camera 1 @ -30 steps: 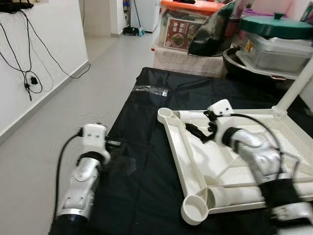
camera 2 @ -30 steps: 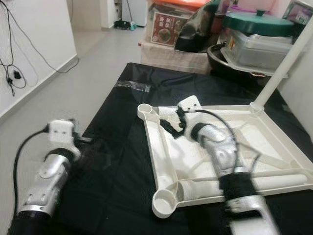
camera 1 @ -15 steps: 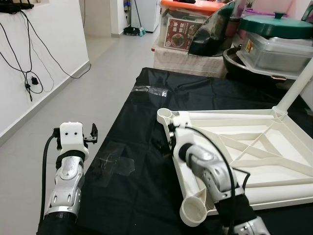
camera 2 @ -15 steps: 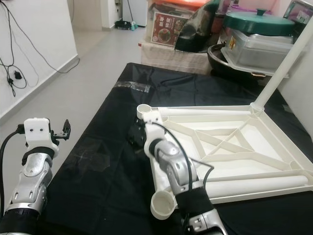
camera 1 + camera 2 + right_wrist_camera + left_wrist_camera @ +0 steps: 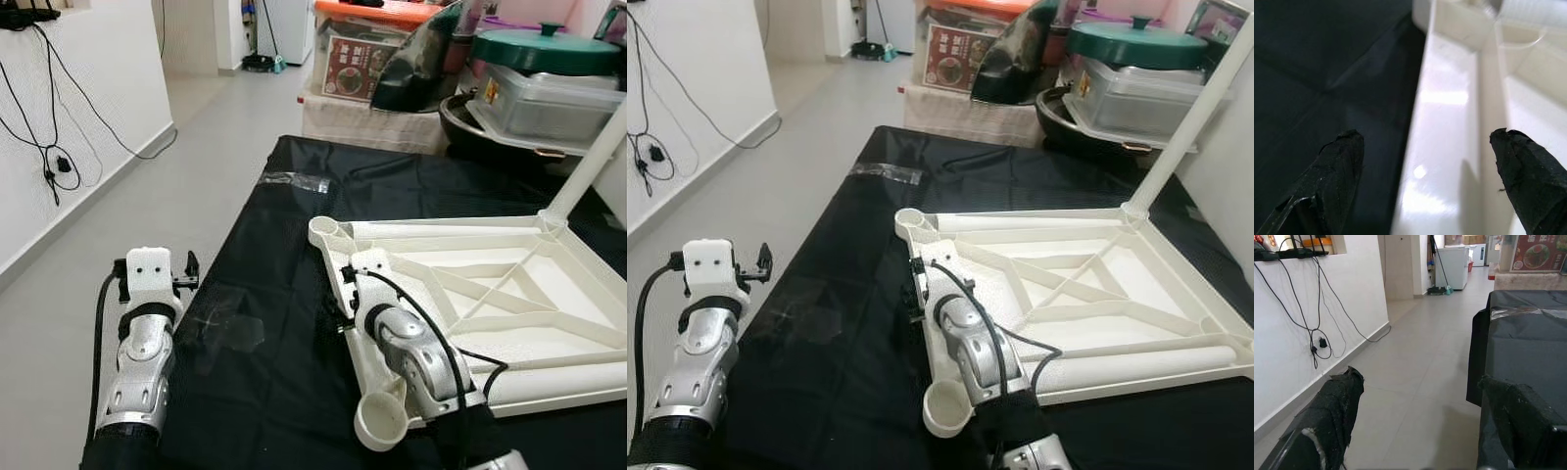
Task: Building children table
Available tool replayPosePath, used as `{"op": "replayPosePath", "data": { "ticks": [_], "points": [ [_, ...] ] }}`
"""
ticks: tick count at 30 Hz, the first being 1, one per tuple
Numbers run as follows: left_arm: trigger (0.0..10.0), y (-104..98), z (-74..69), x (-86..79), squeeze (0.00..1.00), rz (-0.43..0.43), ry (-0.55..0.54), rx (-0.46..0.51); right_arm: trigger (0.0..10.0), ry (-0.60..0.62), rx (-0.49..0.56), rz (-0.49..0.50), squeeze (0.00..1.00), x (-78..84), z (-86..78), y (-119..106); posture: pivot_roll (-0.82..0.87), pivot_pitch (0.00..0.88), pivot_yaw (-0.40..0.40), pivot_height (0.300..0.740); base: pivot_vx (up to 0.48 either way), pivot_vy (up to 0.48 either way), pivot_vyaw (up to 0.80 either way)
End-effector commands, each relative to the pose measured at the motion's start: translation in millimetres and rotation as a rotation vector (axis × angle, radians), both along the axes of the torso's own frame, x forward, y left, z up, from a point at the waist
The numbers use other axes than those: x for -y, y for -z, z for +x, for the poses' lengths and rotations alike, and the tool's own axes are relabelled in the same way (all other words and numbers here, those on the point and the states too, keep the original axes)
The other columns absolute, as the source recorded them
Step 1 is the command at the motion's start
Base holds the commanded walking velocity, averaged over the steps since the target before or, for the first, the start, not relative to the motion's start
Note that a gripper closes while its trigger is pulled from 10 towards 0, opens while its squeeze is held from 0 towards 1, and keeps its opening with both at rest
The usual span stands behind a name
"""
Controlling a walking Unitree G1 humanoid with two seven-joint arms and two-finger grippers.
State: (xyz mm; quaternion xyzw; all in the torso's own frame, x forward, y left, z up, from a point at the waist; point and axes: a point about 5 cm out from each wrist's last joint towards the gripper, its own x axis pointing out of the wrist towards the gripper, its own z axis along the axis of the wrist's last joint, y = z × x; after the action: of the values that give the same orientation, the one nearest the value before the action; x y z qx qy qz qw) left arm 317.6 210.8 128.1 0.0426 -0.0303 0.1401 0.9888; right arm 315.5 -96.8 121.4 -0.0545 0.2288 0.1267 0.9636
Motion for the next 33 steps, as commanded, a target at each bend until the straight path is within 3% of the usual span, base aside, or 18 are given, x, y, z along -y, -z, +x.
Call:
{"op": "replayPosePath", "data": {
  "ticks": [1,10,12,13,14,15,16,17,18,24,30,33],
  "points": [
    [10.0,2,1.0,4.0,0.00,0.004,0.009,-0.005,10.0,-0.023,-0.031,0.011,0.00,-4.0,-4.6,4,0.06,0.000,-0.100,0.740,0.000,0.000,0.00],
    [10.0,4,1.2,4.1,0.00,0.004,0.009,-0.012,9.2,-0.007,-0.030,0.027,0.00,-2.9,-2.8,3,0.06,0.000,-0.104,0.740,0.000,0.000,0.00],
    [10.0,5,1.3,4.9,0.00,0.003,0.012,-0.015,9.3,0.014,-0.066,0.070,0.00,-3.8,-3.2,5,0.06,0.000,-0.104,0.740,0.000,0.000,0.00],
    [10.0,6,1.4,5.6,0.00,0.002,0.014,-0.018,10.0,0.050,-0.114,0.120,0.00,-3.8,-3.8,9,0.06,0.000,-0.106,0.740,0.000,0.000,0.00],
    [10.0,6,1.6,6.0,0.00,0.002,0.015,-0.020,9.2,0.108,-0.161,0.178,0.00,-1.0,-3.5,13,0.06,0.000,-0.109,0.740,0.000,0.000,0.00],
    [10.0,6,1.6,6.0,0.00,0.002,0.015,-0.020,9.2,0.108,-0.161,0.178,0.00,-1.0,-3.5,13,0.06,0.000,-0.109,0.740,0.000,0.000,0.00],
    [10.0,6,1.7,5.6,0.00,0.003,0.014,-0.021,4.9,0.166,-0.212,0.249,0.00,2.0,-3.6,18,0.06,0.000,-0.112,0.740,0.000,0.000,0.00],
    [10.0,6,1.7,5.6,0.00,0.003,0.014,-0.021,4.9,0.166,-0.212,0.249,0.00,2.0,-3.6,18,0.06,0.000,-0.112,0.740,0.000,0.000,0.00],
    [10.0,6,1.7,4.9,0.00,0.003,0.013,-0.023,0.2,0.208,-0.244,0.298,0.00,4.7,-3.7,21,0.06,0.000,-0.112,0.740,0.000,0.000,0.00],
    [10.0,7,1.7,4.5,0.00,0.003,0.010,-0.026,0.0,0.213,-0.264,0.314,0.00,4.6,-5.5,23,0.06,0.000,-0.115,0.740,0.000,0.000,0.00],
    [10.0,9,2.5,7.5,0.00,0.005,0.015,-0.035,0.0,0.028,-0.270,0.186,0.00,-11.2,-16.6,26,0.05,0.000,-0.118,0.740,0.000,0.000,0.00],
    [10.0,10,2.9,8.0,0.00,0.006,0.018,-0.038,0.0,-0.006,-0.303,0.186,0.00,-13.2,-19.6,27,0.05,0.000,-0.119,0.740,0.000,0.000,0.00]
  ]
}}
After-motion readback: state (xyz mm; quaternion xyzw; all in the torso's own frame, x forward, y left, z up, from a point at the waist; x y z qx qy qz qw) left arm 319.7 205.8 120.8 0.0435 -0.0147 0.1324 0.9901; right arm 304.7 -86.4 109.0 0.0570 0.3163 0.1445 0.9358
